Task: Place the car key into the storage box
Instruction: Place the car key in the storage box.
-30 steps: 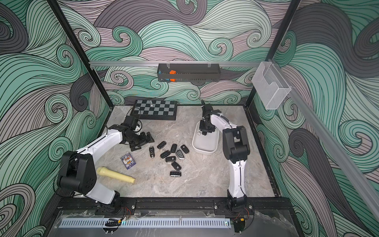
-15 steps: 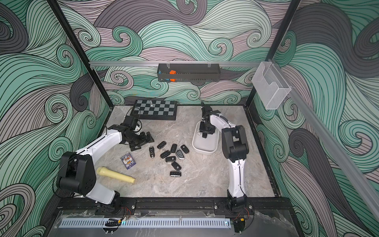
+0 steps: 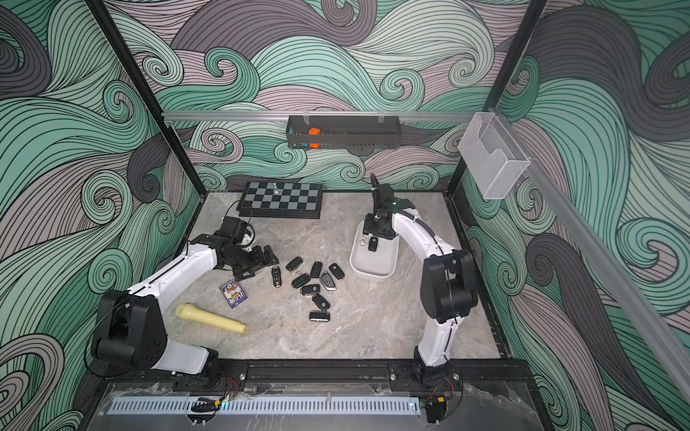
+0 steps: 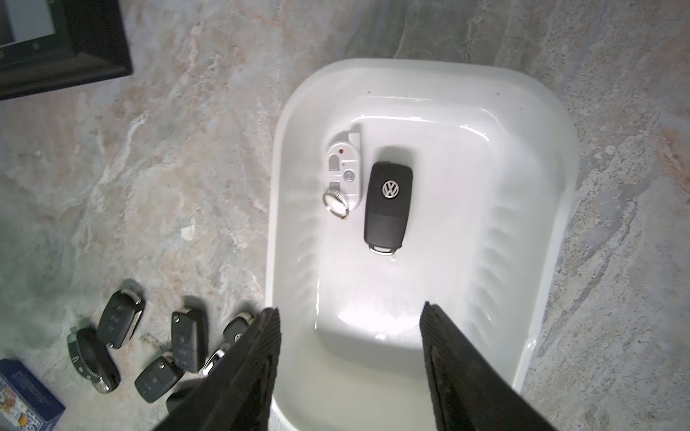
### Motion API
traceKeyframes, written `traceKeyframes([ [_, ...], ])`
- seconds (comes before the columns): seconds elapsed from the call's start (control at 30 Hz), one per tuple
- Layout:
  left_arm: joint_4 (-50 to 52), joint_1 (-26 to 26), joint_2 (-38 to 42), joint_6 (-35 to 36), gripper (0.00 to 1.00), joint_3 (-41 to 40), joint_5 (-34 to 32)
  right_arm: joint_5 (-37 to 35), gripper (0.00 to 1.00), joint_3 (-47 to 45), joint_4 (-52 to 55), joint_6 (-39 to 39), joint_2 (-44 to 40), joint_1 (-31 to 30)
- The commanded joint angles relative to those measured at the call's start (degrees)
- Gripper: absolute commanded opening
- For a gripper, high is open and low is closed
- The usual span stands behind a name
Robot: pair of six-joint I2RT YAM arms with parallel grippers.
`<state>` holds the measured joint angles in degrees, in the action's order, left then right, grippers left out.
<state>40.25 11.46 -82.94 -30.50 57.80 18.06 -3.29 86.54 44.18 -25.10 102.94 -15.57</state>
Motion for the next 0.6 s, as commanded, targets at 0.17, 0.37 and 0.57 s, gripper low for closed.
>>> traceKeyframes([
  [0.17, 0.94, 0.58, 5.27, 0.88, 0.99, -4.63, 2.67, 1.17, 0.62, -10.78, -0.95, -0.34, -12.23, -6.76],
  [0.37, 1.88, 0.58, 7.41, 1.46, 0.99, -6.99, 3.45, 2.96, 0.62, -18.08, -2.06, 0.02, -19.95, -12.35],
  [0.57, 4.65, 0.53, 7.71, 3.81, 0.99, -5.53, 2.77, 4.40, 0.62, -23.72, -4.45, -1.01, -23.57, -18.84],
])
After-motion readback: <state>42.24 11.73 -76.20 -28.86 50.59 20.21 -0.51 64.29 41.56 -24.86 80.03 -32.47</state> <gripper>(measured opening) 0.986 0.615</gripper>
